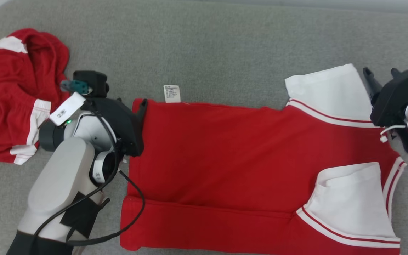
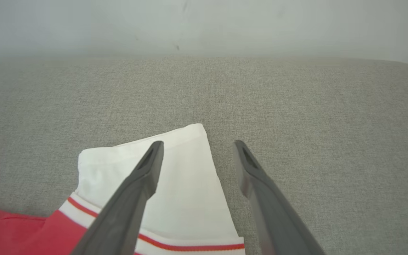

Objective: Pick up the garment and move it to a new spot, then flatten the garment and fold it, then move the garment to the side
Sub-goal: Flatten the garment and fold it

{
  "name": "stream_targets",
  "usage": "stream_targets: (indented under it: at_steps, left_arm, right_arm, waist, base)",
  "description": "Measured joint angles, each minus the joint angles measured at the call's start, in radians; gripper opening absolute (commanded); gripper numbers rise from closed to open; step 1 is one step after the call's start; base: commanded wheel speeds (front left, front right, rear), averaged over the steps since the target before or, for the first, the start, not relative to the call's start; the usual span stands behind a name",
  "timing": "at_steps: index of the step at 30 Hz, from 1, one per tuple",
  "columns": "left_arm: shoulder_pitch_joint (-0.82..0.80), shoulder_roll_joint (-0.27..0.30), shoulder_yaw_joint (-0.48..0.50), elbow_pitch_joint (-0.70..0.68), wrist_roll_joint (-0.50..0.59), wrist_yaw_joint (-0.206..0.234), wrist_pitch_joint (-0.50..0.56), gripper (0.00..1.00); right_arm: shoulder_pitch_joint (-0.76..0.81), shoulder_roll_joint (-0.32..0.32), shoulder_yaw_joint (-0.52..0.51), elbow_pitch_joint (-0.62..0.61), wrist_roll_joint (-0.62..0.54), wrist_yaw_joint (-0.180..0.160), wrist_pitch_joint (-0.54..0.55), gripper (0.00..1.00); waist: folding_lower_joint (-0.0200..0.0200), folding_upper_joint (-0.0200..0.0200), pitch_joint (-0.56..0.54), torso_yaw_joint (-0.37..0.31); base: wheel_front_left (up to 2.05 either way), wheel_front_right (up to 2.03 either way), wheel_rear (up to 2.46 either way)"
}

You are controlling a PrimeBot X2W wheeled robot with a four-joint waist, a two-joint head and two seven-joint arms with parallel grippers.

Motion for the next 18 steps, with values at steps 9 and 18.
stream_targets:
  at_steps: [9, 18]
  left_arm:
    - [-0.082, -0.04, -0.03, 0.082, 0.004, -0.018, 0.061, 1.0]
    - [-0.133, -0.048, -0.028, 0.128, 0.004, -0.036, 0.066, 1.0]
  right_arm:
    - [-0.142, -0.027, 0.001, 0.133, 0.016, -0.006, 0.132, 0.94]
    - [-0.221, -0.025, 0.028, 0.228, 0.016, -0.01, 0.181, 1.0]
  waist:
    - [-0.0002, -0.0001, 0.064, 0.047]
    - [-0.0003, -0.0002, 0.098, 0.066]
  base:
    - [0.0, 0.0, 0.0]
    - [0.0, 0.0, 0.0]
